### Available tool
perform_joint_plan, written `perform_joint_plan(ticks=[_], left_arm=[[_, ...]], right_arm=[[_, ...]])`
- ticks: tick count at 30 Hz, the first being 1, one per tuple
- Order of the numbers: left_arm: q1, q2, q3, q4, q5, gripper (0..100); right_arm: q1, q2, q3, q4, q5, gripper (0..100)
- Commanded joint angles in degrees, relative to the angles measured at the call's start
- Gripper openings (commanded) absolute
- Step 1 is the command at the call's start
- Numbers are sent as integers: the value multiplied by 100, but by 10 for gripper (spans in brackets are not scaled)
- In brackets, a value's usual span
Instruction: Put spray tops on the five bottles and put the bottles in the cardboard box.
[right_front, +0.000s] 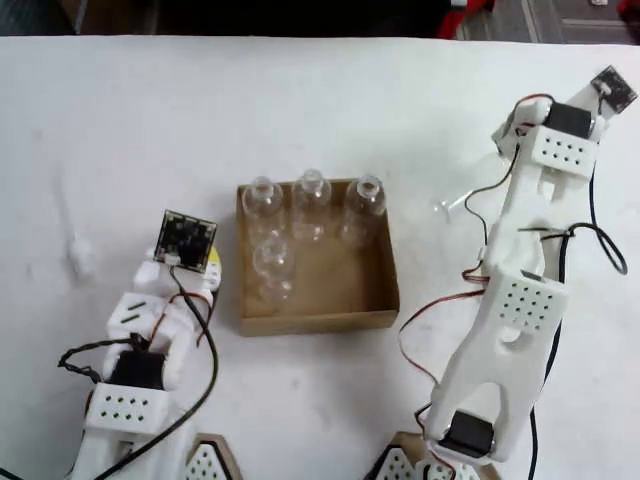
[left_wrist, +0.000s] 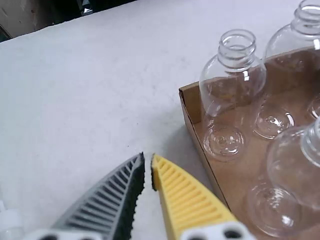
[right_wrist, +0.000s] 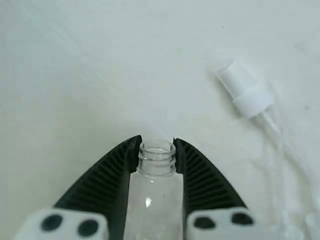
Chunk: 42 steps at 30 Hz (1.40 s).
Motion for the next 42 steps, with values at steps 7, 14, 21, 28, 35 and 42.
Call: perform_joint_plan(ticks=[7,14,21,28,35,42], left_arm=[[84,31,-35,-149,-53,32],[136,13,-35,-141,-44,35],[119,13,-35,-132,-53,35],[127,13,-35,-132,-53,35],[127,13,-35,-132,-53,35],[136,13,-26,-141,-53,35]], right_arm=[[-92,-2668,-273,778,651,16],[-778,-4549,-141,1226,1582,16],[-1244,-5851,1380,1209,1732,16],[-2431,-7705,3086,769,1785,17],[-2976,-9235,5820,-848,1793,18],[-2932,-10686,8668,-2985,1793,16]])
